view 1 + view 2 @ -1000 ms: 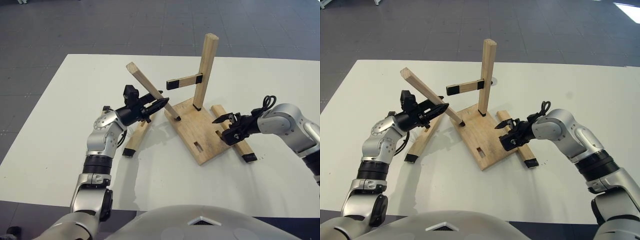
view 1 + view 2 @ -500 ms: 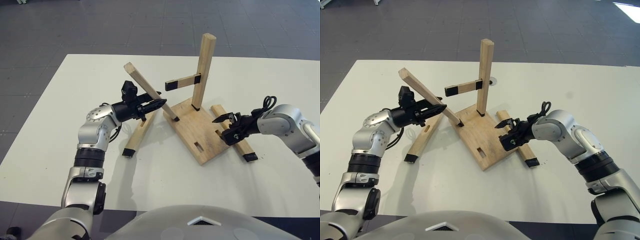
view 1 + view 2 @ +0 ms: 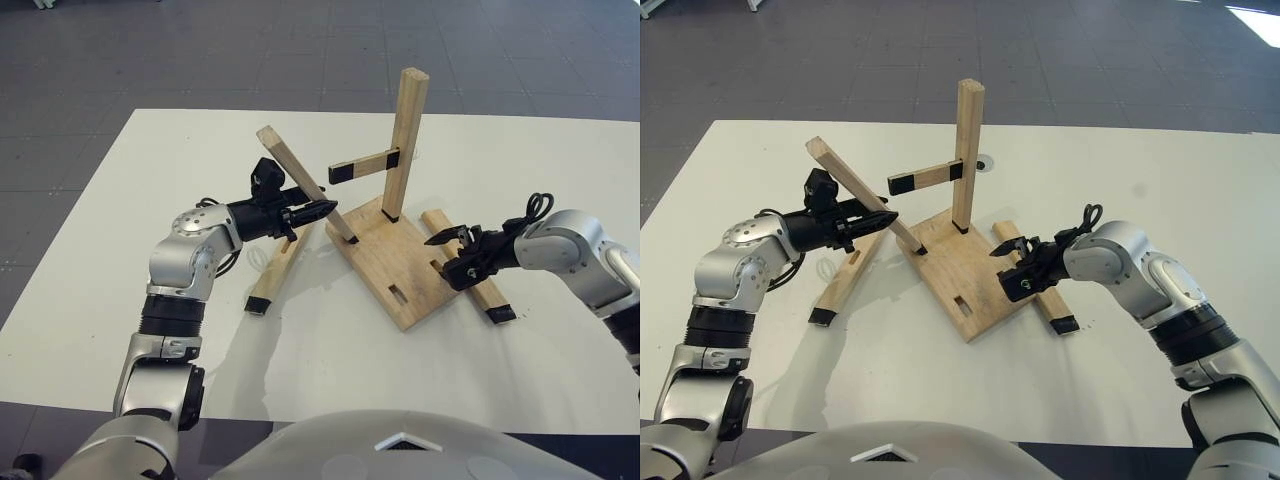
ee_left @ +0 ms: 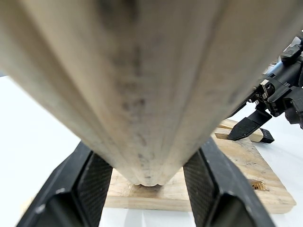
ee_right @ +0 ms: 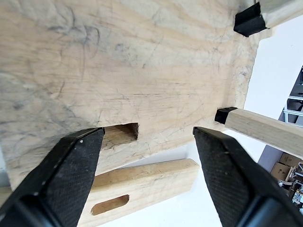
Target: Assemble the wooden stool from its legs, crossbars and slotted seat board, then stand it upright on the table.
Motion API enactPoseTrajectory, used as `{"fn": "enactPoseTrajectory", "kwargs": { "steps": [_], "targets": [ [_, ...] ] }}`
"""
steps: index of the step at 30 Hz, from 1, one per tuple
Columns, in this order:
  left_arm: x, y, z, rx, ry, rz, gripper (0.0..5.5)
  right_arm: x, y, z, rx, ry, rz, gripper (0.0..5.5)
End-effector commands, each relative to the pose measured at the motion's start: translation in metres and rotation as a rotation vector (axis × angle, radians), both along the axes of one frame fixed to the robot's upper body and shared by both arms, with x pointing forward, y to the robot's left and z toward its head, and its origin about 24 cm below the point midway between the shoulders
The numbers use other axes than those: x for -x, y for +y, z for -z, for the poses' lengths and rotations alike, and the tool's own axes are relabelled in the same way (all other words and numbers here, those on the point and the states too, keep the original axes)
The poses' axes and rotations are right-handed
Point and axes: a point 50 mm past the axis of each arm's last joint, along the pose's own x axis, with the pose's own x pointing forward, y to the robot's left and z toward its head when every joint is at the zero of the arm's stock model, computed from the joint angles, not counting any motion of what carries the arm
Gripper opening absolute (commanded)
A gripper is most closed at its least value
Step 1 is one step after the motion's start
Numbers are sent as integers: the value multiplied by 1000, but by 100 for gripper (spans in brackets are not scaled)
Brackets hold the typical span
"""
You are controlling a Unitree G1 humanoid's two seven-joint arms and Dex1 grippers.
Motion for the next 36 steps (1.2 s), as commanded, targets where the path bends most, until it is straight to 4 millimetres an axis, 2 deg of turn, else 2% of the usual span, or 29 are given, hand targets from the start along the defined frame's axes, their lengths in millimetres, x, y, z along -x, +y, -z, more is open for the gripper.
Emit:
{"fn": "enactPoseTrajectory", "kwargs": {
  "steps": [1, 4, 10, 13, 19, 22, 25, 29, 31, 33, 36],
  "targets": [
    [8, 10, 29, -159, 131, -83, 204, 22, -9, 42, 106, 160, 34, 348],
    [6, 4, 26, -169, 150, -67, 204, 22, -7, 41, 92, 160, 37, 348],
    [2, 6, 21, -184, 213, -73, 204, 32, -7, 47, 83, 170, 45, 348],
    [3, 5, 22, -191, 213, -66, 204, 28, -6, 41, 14, 152, 109, 348],
    [4, 0, 20, -235, 176, -50, 204, 11, 9, -5, -317, 103, 319, 348],
    [4, -1, 19, -240, 167, -50, 204, 7, 13, -23, -422, 90, 385, 348],
    [4, 0, 18, -229, 175, -57, 204, -5, 14, -51, -541, 61, 459, 348],
    [4, 2, 21, -213, 191, -73, 204, -20, 10, -75, -618, -15, 528, 348],
    [5, 2, 21, -197, 200, -76, 204, -29, 18, -88, -696, -42, 541, 314],
    [5, 1, 22, -181, 211, -75, 204, -39, 34, -100, -784, -53, 542, 269],
    [5, 1, 24, -162, 237, -79, 204, -55, 63, -106, -863, -43, 521, 227]
  ]
}}
